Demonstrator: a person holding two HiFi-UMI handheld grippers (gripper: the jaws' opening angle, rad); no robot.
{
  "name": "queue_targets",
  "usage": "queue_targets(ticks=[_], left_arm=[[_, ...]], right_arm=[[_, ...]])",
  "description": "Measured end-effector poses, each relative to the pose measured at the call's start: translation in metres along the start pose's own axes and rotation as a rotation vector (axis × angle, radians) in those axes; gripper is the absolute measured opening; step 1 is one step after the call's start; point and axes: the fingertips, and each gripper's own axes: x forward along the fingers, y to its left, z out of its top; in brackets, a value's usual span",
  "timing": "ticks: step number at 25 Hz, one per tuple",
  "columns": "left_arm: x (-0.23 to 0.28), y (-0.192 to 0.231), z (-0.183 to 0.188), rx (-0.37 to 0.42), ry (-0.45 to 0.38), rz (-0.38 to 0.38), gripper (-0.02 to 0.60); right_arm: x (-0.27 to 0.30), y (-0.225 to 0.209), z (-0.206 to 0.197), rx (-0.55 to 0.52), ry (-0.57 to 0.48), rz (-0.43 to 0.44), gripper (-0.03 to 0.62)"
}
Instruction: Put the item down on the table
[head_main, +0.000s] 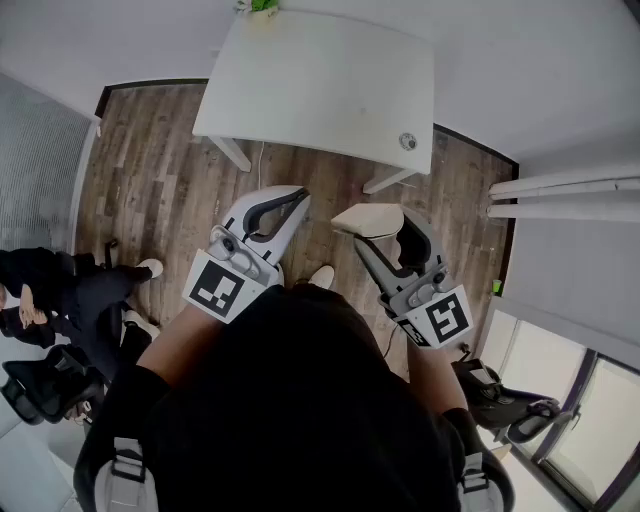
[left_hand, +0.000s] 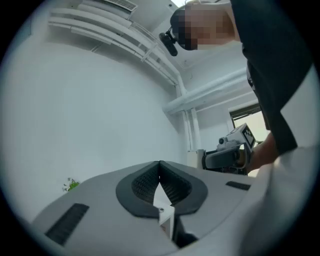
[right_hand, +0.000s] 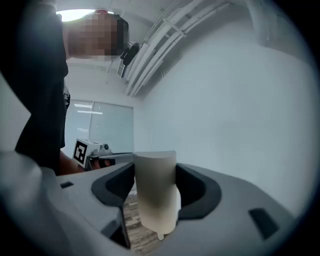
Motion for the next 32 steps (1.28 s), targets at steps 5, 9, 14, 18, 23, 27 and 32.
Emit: queue_targets(ticks=[5, 9, 14, 18, 23, 27, 32], left_arm=[[-0.026, -0.010, 0.002, 0.080, 0.024, -0.044, -0.006], [-0.046, -0.010, 0.011, 0.071, -0.004, -0.044, -0.006], [-0.067, -0.009, 0.013, 0.067, -0.013, -0.053, -0.006], [-0.072, -0.004, 0.017, 0.017, -0.040, -0.058, -0.006], [-0.080, -0.001, 0.021, -0.013, -0.060, -0.073, -0.006], [-0.093, 0.004, 0.016, -0.026, -0.059, -0.088, -0.006], [-0.106, 0.007, 0.012, -0.023, -0.052, -0.095, -0.006]], right_arm=[[0.001, 0.037, 0.005, -0.017, 0.002, -0.007, 0.264], [0.005, 0.059, 0.012, -0.002, -0.012, -0.003, 0.264], [0.011, 0.077, 0.020, -0.003, -0.027, -0.014, 0.264], [0.016, 0.085, 0.023, -0.031, -0.032, -0.031, 0.264], [0.020, 0.094, 0.027, -0.013, -0.049, -0.049, 0.264], [0.028, 0.102, 0.025, -0.014, -0.049, -0.069, 0.264], [0.036, 0.111, 0.026, -0.020, -0.060, -0.079, 0.264]])
